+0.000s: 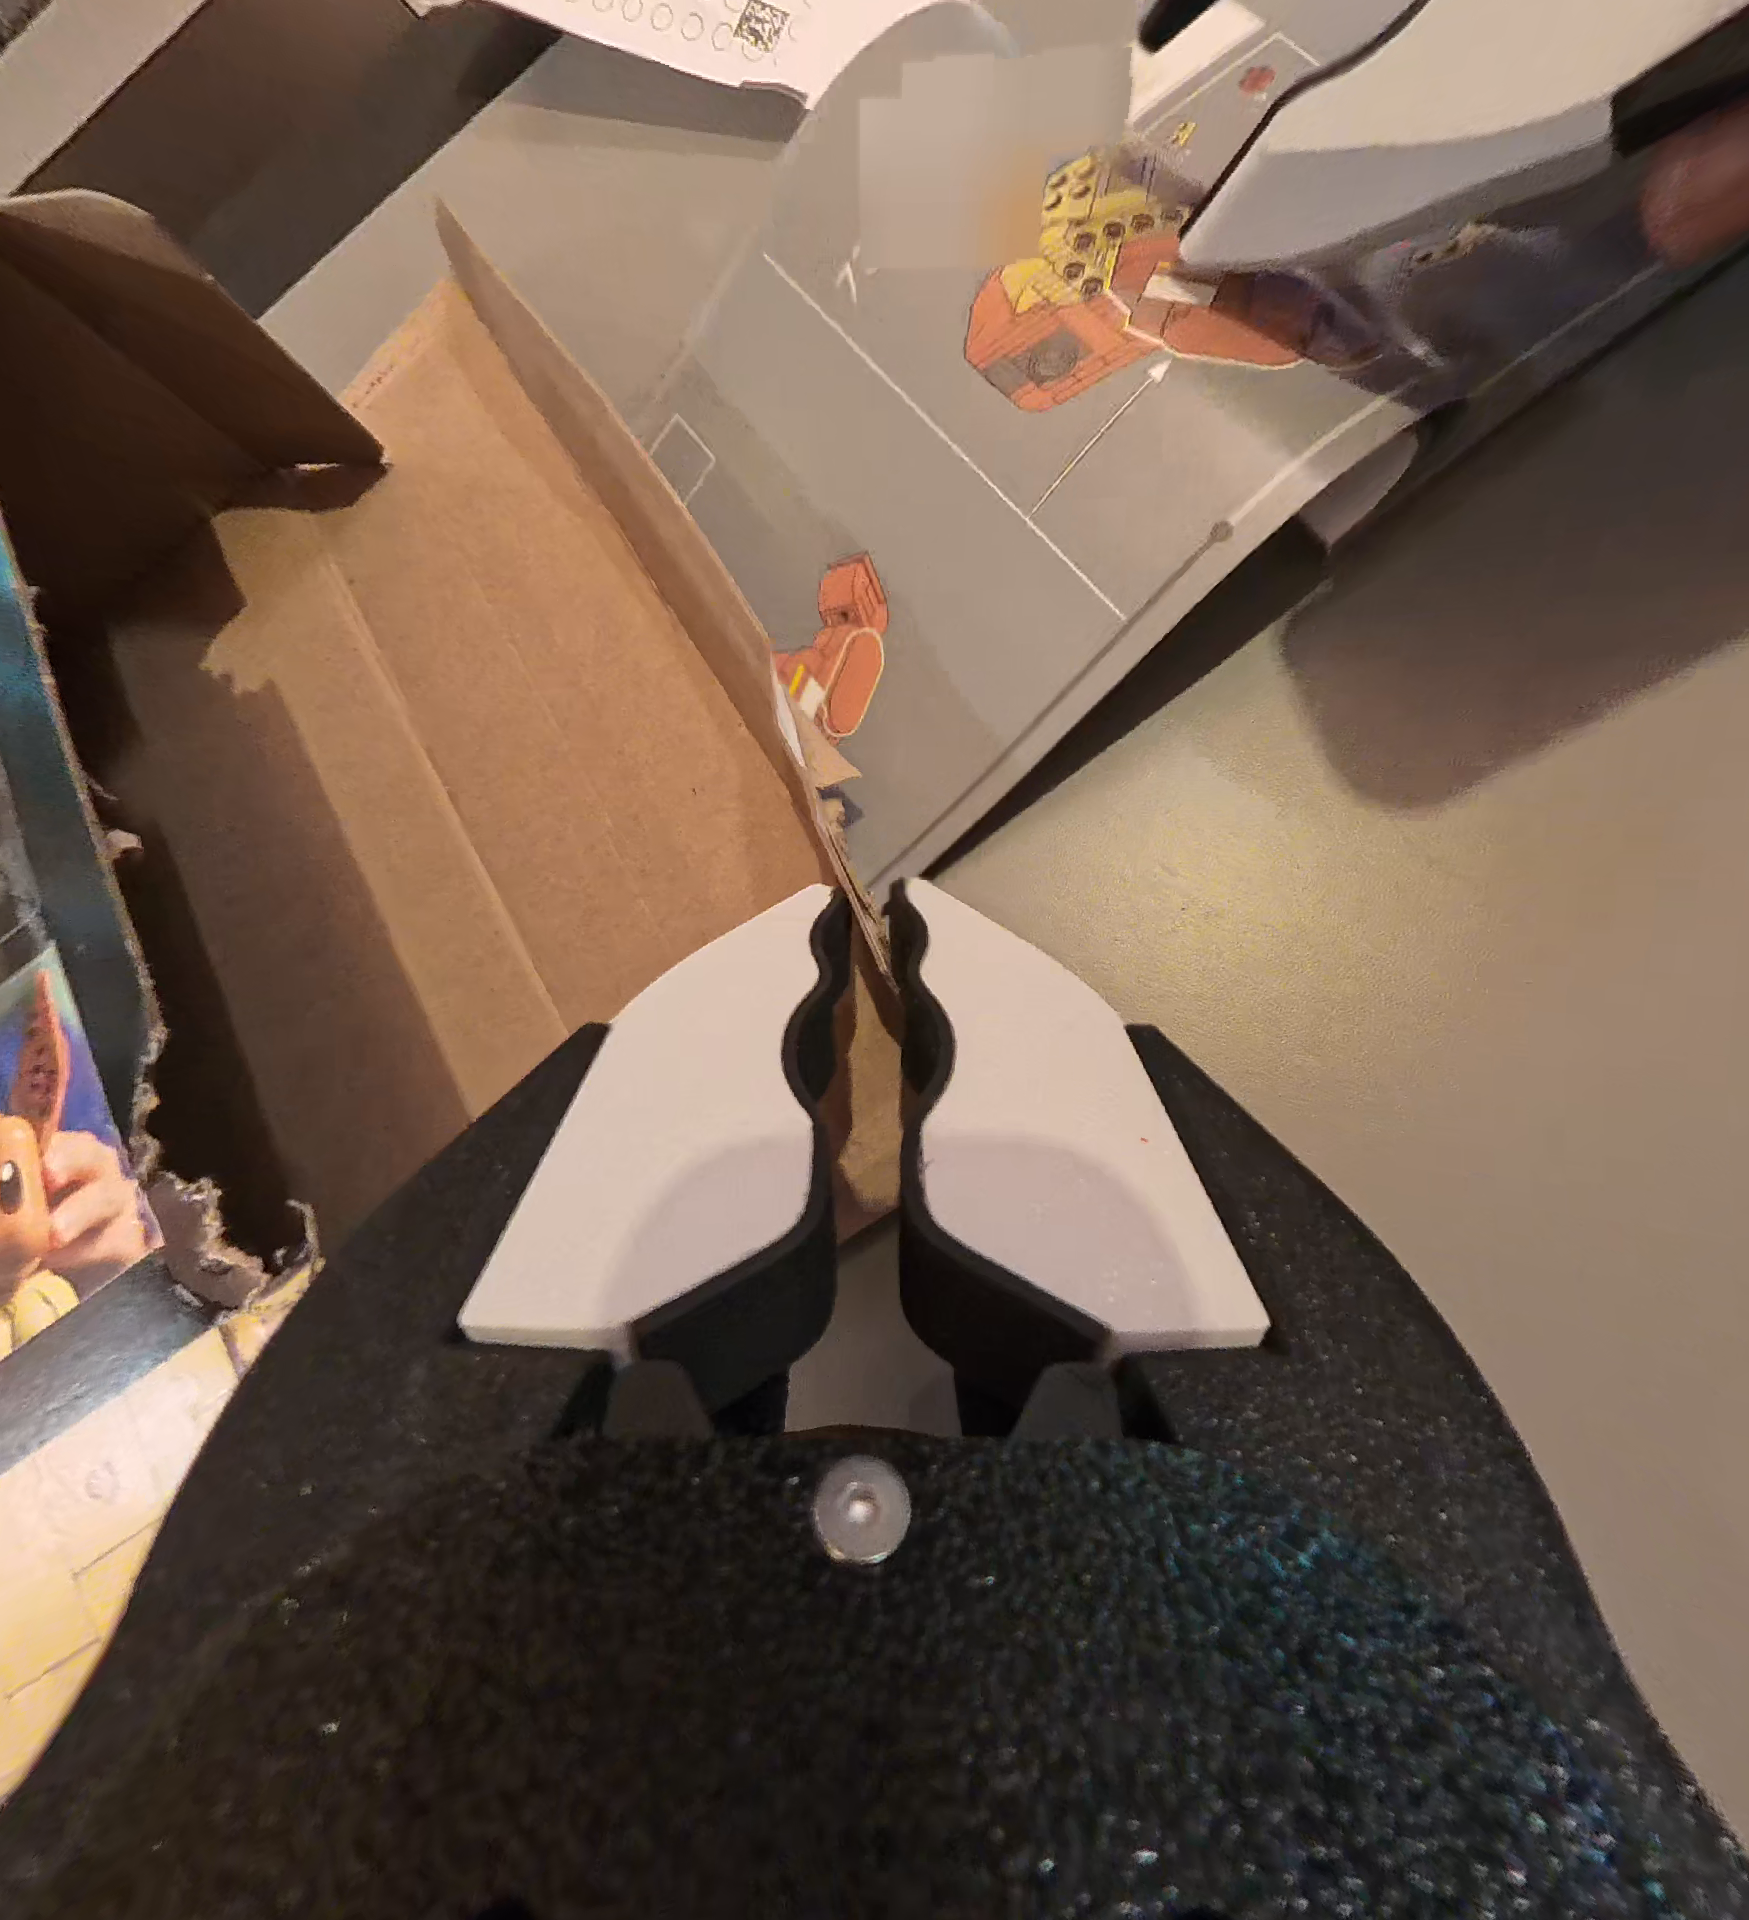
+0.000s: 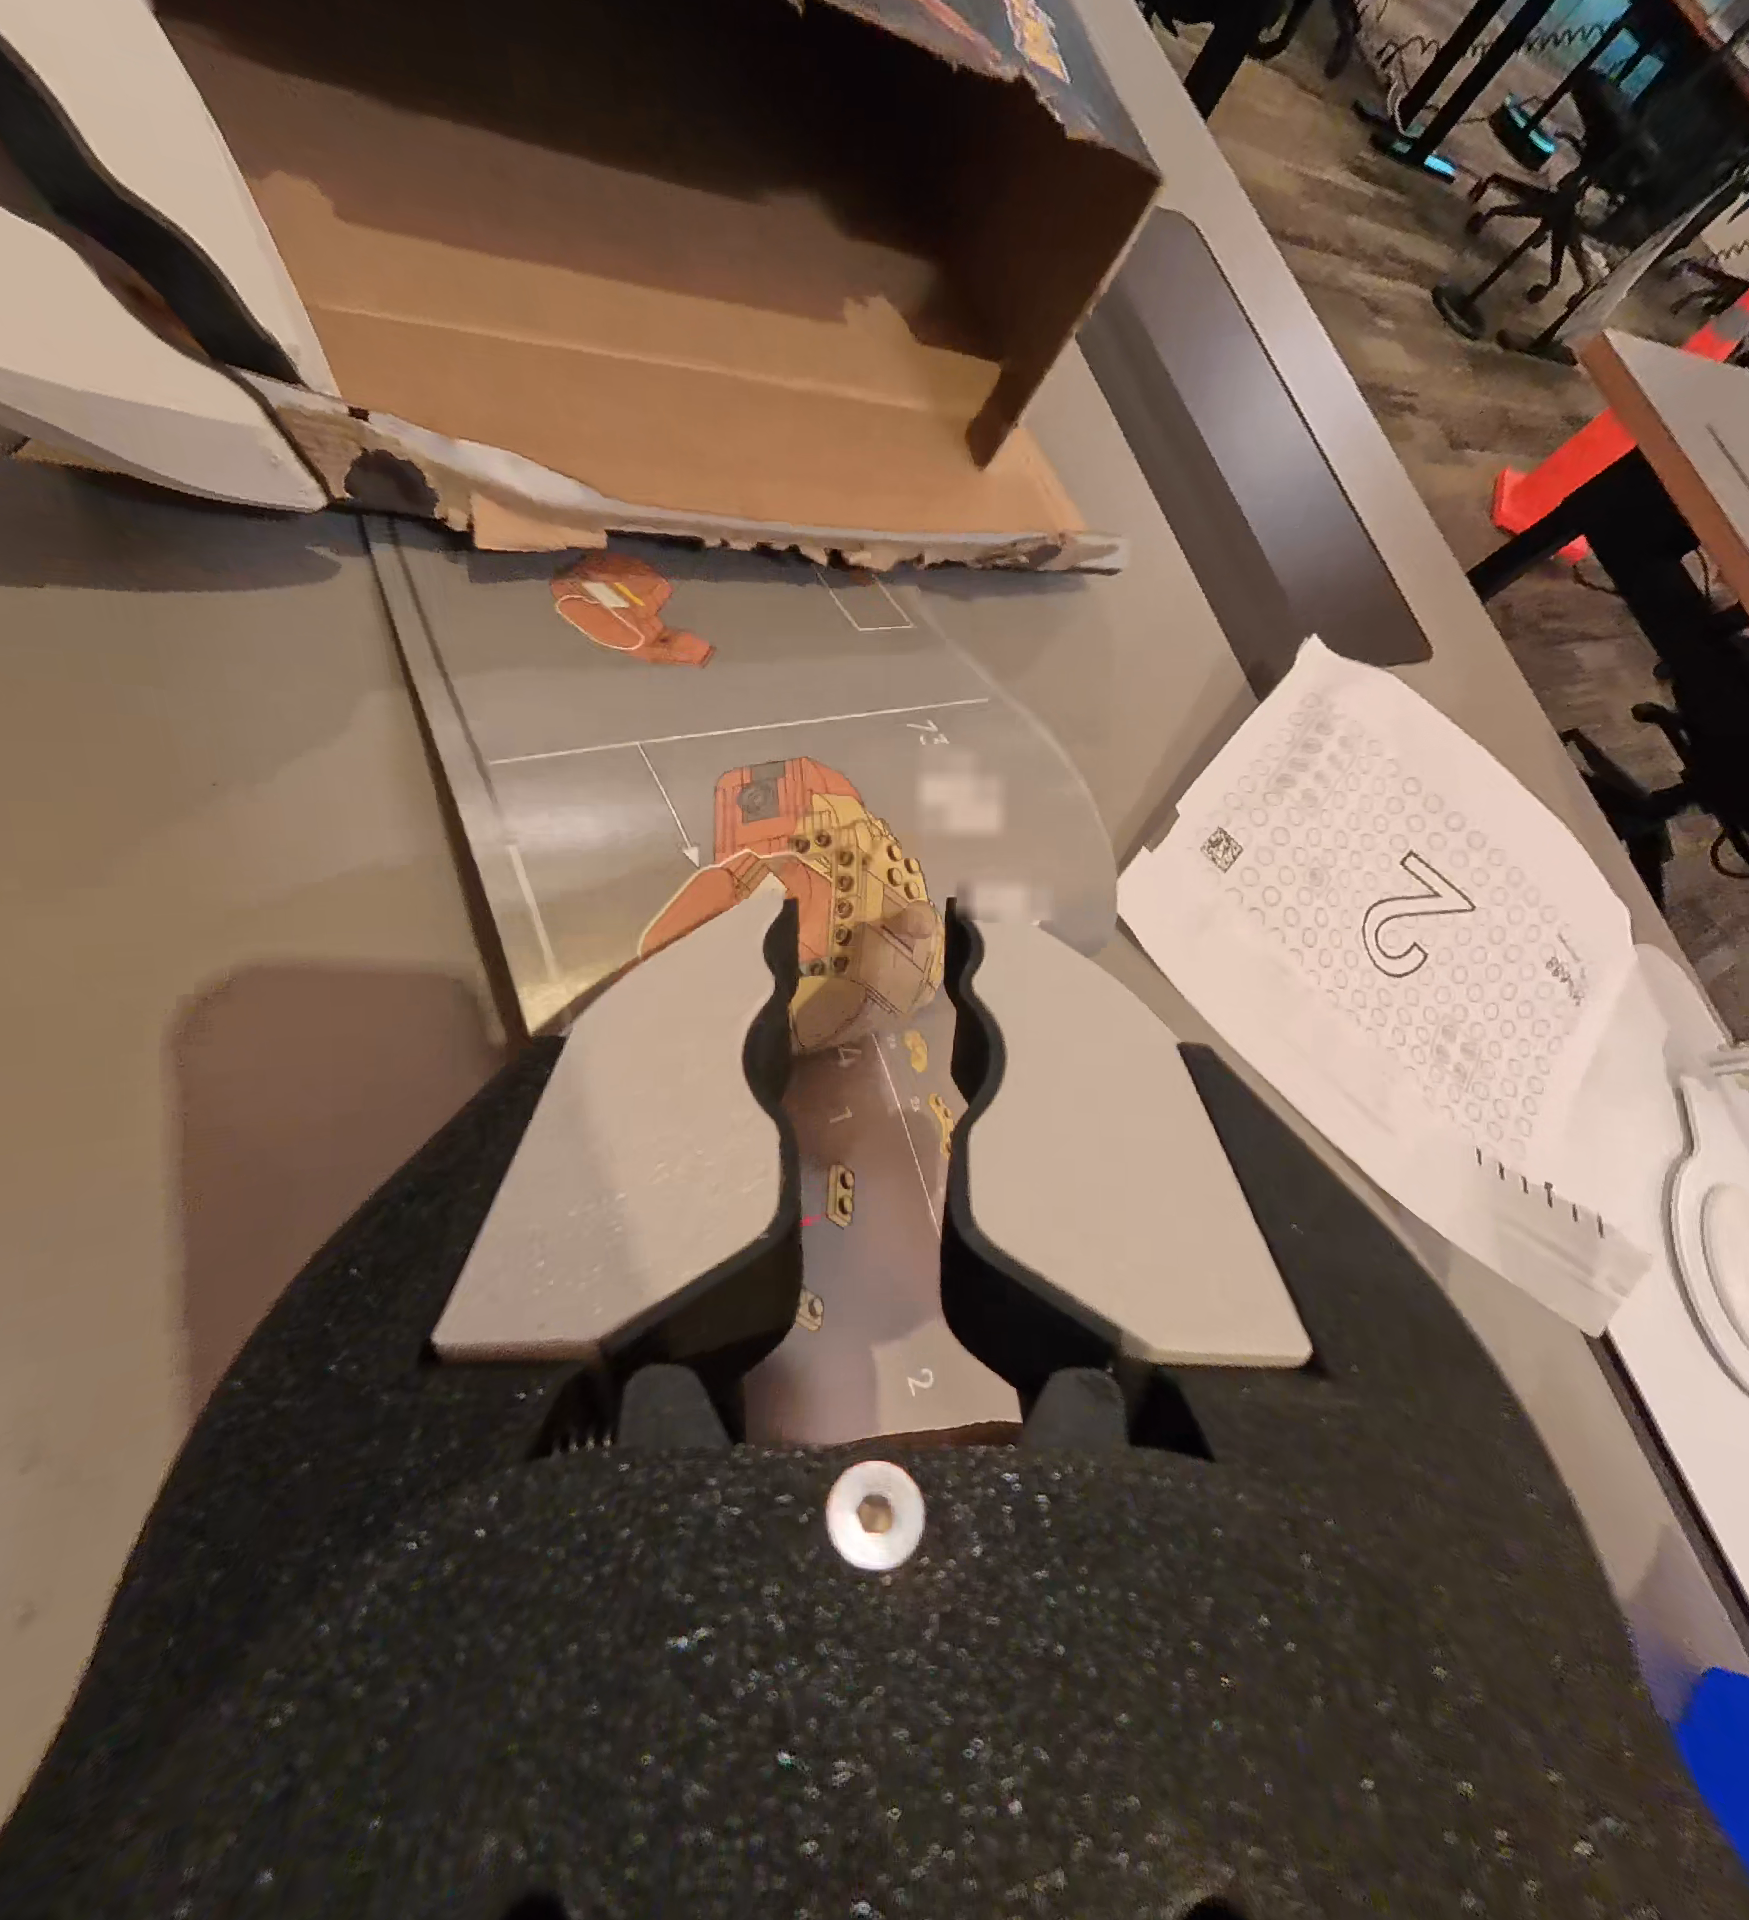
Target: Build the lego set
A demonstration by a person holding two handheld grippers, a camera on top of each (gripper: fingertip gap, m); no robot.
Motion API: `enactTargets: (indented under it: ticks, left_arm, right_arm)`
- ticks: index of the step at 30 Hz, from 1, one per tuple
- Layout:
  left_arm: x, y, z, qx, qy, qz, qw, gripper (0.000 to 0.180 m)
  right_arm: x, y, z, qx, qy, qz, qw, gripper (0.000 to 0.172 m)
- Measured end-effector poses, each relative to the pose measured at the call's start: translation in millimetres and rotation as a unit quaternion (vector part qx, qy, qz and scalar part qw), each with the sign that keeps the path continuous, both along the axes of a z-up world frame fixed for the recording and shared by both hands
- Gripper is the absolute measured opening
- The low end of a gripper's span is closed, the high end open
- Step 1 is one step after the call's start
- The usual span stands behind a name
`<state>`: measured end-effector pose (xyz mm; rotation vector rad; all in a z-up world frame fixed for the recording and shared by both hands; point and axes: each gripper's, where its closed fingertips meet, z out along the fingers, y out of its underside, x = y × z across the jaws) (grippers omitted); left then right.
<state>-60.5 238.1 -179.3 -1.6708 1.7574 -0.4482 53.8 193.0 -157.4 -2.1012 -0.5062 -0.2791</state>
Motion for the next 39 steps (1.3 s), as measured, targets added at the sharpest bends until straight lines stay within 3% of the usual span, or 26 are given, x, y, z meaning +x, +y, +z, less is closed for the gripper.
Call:
enactTargets:
  ticks: [9,14,18,24,29,34,39]
  left_arm:
    - [4,1,1,0.033,-0.020,0.044,0.998,0.005]
    - [9,-6,-1,0.045,-0.032,0.036,0.998,0.011]
    - [15,-16,14,0.062,-0.071,0.022,0.995,0.025]
    - [22,-37,45,0.102,-0.167,-0.012,0.980,0.029]
    - [26,-96,50,0.055,-0.196,-0.119,0.972,0.029]
    - [24,-165,22,-0.015,-0.133,-0.224,0.965,0.029]
    - [23,-203,1,-0.077,-0.085,-0.261,0.959,0.028]
  right_arm:
    - [-4,0,2,0.007,-0.022,0.007,1.000,0.026]
    - [-7,-3,2,0.009,-0.013,0.017,1.000,0.028]
    - [-9,-10,8,0.009,0.012,0.018,1.000,0.034]
    - [-10,-39,18,0.011,0.044,0.022,0.999,0.041]
    - [-29,-93,23,-0.004,0.091,0.053,0.994,0.044]
    - [-45,-159,15,-0.022,0.107,0.080,0.991,0.045]
    - [-55,-193,5,-0.005,0.094,0.060,0.994,0.055]
